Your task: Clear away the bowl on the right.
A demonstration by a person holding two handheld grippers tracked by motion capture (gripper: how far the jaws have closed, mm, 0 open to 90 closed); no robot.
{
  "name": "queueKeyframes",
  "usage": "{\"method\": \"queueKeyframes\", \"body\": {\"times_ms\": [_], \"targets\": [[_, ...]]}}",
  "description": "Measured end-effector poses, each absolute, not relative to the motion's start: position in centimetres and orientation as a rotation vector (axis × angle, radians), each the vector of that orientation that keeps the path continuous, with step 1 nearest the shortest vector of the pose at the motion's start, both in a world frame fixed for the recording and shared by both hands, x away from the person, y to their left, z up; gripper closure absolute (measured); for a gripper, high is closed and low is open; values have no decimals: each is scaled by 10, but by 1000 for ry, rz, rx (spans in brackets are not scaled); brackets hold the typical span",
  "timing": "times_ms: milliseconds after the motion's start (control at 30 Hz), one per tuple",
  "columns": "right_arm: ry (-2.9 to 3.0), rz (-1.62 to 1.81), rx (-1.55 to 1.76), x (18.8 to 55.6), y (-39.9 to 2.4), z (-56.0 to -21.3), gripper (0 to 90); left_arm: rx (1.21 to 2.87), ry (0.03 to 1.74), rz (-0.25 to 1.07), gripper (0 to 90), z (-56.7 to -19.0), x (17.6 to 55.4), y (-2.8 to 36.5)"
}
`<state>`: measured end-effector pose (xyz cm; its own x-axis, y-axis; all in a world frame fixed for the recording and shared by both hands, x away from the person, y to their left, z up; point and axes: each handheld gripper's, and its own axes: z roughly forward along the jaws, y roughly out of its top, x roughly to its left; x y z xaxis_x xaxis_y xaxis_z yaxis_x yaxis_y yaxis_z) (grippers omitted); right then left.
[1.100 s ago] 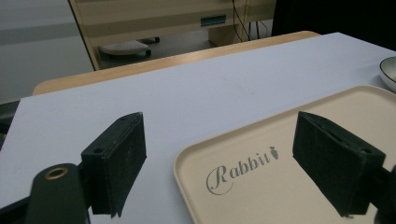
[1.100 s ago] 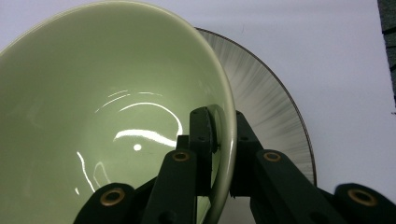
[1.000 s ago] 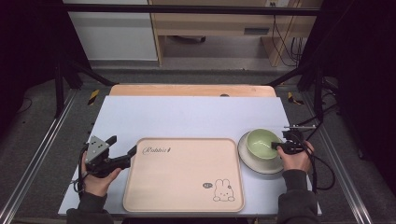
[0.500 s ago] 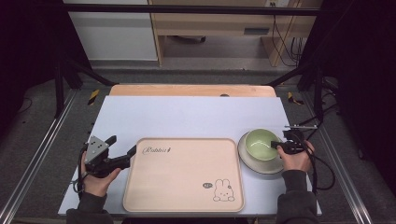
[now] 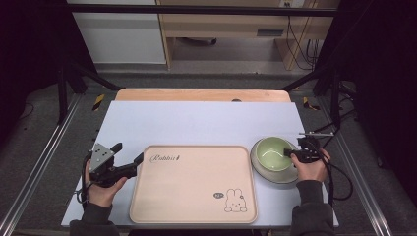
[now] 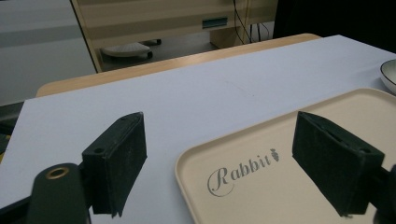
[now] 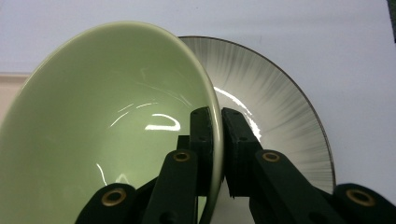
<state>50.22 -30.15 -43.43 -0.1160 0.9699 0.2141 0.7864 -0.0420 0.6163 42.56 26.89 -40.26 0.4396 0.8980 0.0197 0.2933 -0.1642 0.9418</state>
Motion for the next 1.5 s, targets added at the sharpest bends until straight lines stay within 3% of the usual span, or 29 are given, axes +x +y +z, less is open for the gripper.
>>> {"method": "queueKeyframes", "body": {"times_ms": [1500], "targets": [[2053, 1102, 1686, 492, -261, -384, 835, 1684, 1035, 755, 174, -400, 425, 269]]}}
